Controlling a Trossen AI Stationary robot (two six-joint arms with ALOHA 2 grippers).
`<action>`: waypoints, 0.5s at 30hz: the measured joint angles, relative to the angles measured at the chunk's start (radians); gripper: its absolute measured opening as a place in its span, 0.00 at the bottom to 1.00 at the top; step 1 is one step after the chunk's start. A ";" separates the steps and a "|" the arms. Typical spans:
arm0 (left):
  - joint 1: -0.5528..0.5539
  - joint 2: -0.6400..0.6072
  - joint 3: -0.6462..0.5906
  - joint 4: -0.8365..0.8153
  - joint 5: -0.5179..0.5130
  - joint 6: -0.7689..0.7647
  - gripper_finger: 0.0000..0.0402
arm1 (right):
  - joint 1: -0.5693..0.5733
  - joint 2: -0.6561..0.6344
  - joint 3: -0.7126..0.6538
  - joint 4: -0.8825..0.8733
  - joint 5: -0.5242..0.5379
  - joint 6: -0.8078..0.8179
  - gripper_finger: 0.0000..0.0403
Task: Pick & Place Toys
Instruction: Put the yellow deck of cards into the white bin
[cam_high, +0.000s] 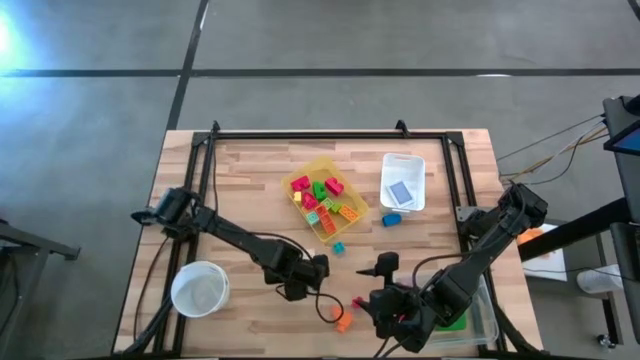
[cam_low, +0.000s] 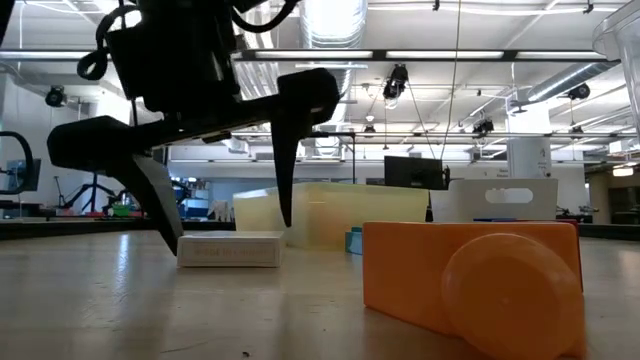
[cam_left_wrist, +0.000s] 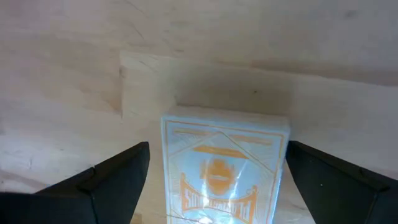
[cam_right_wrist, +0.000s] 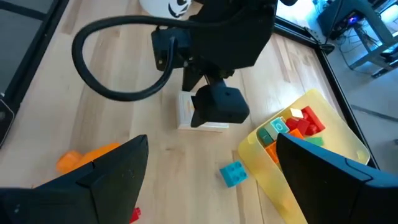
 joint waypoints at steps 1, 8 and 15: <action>0.000 0.001 0.000 -0.002 0.000 0.011 0.94 | 0.000 0.000 0.000 0.000 0.000 0.000 0.86; 0.003 0.056 0.006 -0.005 -0.018 0.030 0.94 | 0.000 0.000 0.000 0.000 -0.003 0.005 0.86; 0.006 0.064 0.006 -0.004 -0.011 0.042 0.94 | 0.000 0.000 0.000 0.000 -0.003 0.007 0.86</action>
